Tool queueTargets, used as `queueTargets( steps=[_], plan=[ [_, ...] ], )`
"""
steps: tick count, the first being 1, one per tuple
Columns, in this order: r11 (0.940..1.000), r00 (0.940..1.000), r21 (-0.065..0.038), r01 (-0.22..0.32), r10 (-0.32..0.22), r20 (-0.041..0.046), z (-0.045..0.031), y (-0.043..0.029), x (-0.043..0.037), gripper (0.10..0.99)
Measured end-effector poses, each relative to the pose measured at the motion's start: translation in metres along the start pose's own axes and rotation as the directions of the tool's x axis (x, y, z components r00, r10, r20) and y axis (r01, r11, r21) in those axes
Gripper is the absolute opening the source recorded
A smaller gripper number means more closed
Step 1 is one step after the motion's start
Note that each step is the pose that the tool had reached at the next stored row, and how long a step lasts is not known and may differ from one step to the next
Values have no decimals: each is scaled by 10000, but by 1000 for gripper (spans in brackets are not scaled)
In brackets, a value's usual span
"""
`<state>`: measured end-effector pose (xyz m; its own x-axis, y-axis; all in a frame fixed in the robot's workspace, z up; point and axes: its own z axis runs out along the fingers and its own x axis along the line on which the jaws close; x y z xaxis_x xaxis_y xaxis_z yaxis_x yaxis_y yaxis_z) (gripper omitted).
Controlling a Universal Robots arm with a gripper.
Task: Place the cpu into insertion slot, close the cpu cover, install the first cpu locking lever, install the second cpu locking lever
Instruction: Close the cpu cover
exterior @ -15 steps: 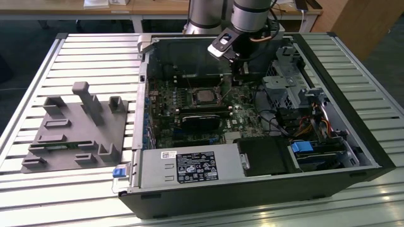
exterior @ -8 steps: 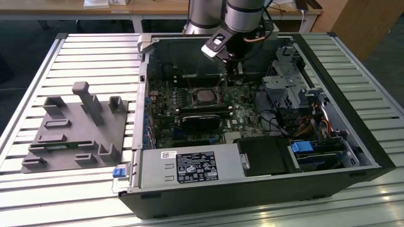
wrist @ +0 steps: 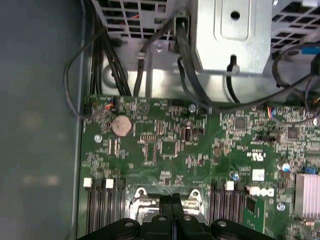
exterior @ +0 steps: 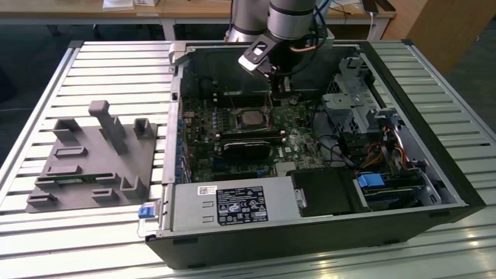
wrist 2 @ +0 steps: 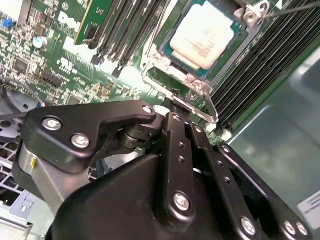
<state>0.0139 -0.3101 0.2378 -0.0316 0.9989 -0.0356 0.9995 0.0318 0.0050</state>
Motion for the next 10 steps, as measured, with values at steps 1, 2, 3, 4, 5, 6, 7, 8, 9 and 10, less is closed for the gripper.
queueTargets(
  steps=[1, 2, 3, 4, 5, 6, 7, 8, 9, 10],
  plan=[
    [10000, 10000, 0, 0, 0, 1, 1, -15, 1, 106],
    [10000, 10000, 0, 0, 0, 1, 3, -29, 2, 106],
    [10000, 10000, 1, 0, 0, 2, 5, -39, 3, 106],
    [10000, 10000, 2, 0, 0, 4, 8, -46, 3, 106],
    [10000, 10000, 1, 0, 0, 3, 10, -50, 4, 106],
    [10000, 10000, 1, 0, 0, 2, 13, -53, 4, 106],
    [10000, 10000, 1, 0, 0, 2, 16, -56, 5, 106],
    [10000, 10000, 0, 0, 0, 1, 20, -57, 5, 106],
    [10000, 10000, 1, 1, -1, 2, 23, -59, 5, 106],
    [10000, 10000, 0, 1, -1, 1, 27, -60, 5, 106]
  ],
)
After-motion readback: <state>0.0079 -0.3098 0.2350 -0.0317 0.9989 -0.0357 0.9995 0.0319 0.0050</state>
